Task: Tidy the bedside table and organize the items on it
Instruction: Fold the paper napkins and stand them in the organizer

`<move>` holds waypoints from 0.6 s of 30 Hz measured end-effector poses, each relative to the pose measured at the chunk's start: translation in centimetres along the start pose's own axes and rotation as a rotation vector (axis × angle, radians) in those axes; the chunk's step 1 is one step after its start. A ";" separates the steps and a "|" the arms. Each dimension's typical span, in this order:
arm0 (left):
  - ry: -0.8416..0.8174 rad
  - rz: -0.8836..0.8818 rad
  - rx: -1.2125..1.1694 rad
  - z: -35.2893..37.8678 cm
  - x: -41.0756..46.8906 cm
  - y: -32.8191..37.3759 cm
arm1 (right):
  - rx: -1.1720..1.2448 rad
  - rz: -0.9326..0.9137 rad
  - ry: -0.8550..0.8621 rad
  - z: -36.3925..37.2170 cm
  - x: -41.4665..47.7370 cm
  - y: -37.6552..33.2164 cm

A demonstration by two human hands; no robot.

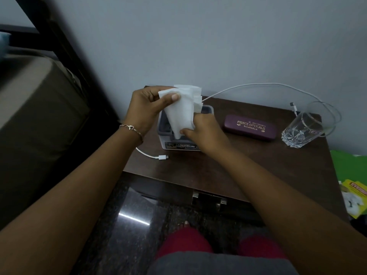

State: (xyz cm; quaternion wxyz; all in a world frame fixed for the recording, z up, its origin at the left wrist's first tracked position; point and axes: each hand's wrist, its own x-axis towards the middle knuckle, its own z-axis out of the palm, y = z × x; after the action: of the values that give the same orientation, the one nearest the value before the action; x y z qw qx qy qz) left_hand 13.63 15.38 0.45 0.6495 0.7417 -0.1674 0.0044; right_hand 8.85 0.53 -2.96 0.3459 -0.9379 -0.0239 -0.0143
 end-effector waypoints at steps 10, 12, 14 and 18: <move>-0.169 0.023 0.079 0.6 0.8 0.0 | -0.150 -0.004 0.164 -1.2 -0.2 0.4; -0.200 0.022 0.089 0.7 0.7 -0.3 | -0.222 -0.026 0.163 -0.7 -0.3 0.4; -0.217 0.028 0.098 0.6 0.5 -0.4 | -0.258 -0.044 0.162 -0.4 -0.4 0.4; -0.117 0.026 0.049 0.0 -0.2 -0.7 | -0.326 -0.088 0.128 -1.2 0.0 0.8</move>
State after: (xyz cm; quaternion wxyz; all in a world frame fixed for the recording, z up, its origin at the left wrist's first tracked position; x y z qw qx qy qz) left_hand 13.59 15.47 -0.32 0.6200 0.7542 -0.2146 -0.0261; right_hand 8.90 -0.82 -2.54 0.1893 -0.9767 -0.0404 -0.0928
